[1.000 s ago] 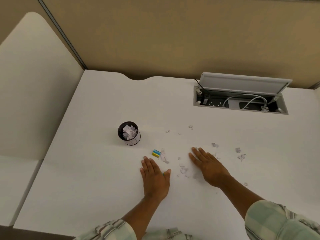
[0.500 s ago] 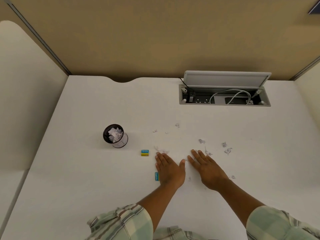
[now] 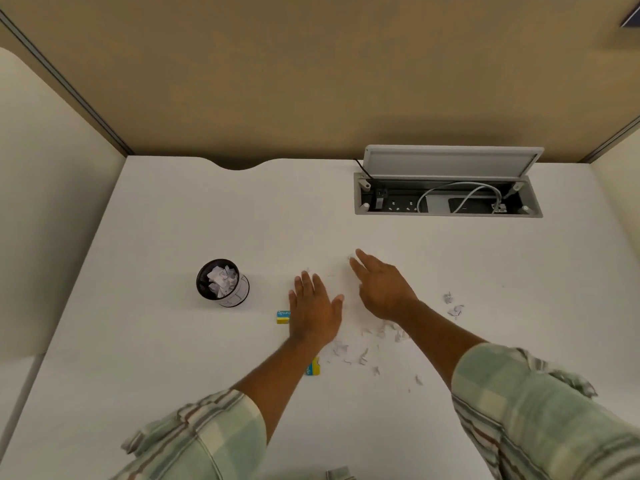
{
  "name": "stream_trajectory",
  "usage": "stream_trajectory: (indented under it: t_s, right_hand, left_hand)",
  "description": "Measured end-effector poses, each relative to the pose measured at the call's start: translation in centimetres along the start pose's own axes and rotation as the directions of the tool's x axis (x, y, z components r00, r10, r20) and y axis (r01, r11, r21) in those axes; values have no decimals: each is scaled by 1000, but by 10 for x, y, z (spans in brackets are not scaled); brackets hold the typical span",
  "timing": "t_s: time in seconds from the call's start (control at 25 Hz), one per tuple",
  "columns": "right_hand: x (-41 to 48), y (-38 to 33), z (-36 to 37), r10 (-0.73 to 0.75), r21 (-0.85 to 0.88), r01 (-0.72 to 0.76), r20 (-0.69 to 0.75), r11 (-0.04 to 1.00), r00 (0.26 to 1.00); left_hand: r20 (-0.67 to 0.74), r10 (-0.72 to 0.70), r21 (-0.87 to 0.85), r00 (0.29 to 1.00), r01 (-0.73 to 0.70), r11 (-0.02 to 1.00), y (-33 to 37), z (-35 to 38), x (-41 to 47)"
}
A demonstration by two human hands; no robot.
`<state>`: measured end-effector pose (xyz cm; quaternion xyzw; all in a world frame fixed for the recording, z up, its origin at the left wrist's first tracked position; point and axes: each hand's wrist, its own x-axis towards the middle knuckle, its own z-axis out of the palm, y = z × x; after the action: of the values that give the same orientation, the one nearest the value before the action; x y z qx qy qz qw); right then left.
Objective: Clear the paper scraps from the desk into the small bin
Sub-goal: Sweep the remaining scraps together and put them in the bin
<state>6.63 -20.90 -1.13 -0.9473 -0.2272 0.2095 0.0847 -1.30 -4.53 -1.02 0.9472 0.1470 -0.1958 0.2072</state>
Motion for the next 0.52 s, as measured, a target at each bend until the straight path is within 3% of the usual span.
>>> stream_trajectory:
  t_s: [0.28,0.52]
  right_hand:
    - [37,-2,5,-61,-92,80,193,993,979]
    - [-18,2,42,-180,-75,191,142,979,974]
  left_hand:
    - [208,153,113,966,-179,977,-28,-14,48]
    - [197,358,156,913,-390,908,-18,34,9]
